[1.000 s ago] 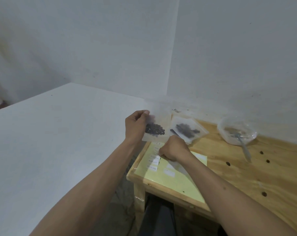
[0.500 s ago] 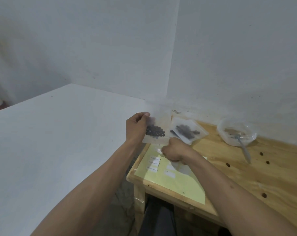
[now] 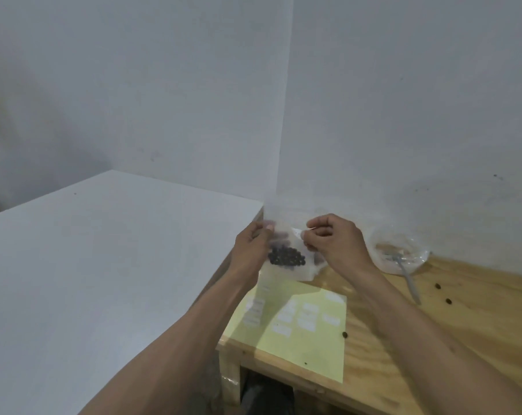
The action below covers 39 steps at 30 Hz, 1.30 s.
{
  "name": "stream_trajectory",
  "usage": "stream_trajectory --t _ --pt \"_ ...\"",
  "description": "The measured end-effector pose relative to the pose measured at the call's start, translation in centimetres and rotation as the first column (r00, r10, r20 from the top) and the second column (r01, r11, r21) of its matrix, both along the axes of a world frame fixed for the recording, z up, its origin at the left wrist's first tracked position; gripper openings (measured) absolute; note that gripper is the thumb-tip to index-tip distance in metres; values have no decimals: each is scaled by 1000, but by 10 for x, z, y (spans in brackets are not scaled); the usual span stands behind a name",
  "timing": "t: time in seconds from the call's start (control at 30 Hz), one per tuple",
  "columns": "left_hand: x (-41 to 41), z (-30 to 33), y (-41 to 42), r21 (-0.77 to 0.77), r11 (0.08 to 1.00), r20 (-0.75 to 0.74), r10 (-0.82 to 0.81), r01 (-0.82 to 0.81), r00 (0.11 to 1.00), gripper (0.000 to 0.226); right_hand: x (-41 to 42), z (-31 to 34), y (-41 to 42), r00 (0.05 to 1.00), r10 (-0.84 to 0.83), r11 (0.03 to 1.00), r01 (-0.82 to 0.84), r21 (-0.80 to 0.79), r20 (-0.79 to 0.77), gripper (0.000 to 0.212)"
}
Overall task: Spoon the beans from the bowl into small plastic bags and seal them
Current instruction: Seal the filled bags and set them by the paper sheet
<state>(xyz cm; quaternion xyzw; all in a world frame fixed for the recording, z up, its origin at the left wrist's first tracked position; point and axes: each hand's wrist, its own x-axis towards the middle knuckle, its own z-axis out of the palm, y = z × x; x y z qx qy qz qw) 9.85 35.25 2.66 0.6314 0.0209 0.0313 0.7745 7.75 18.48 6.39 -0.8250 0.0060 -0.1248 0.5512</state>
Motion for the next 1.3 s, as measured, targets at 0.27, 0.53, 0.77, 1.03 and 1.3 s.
stream_trajectory --t 0.27,0.53,0.77,1.03,1.3 --pt "-7 13 -39 13 991 22 -137 136 990 20 0 5 -29 971 -46 967 103 -235 236 12" --pt "-13 22 -65 28 982 45 -190 189 981 27 -6 8 -52 961 -79 957 147 -250 264 14" --pt "-10 22 -75 32 987 26 -161 160 987 31 -8 7 -62 969 -49 968 106 -227 242 14" --pt "-13 24 -79 75 978 53 -201 196 978 24 -7 4 -63 964 -65 956 134 -259 258 14" --pt "-11 24 -82 44 987 64 -158 156 985 19 -9 -1 -67 939 -205 896 293 -333 275 39"
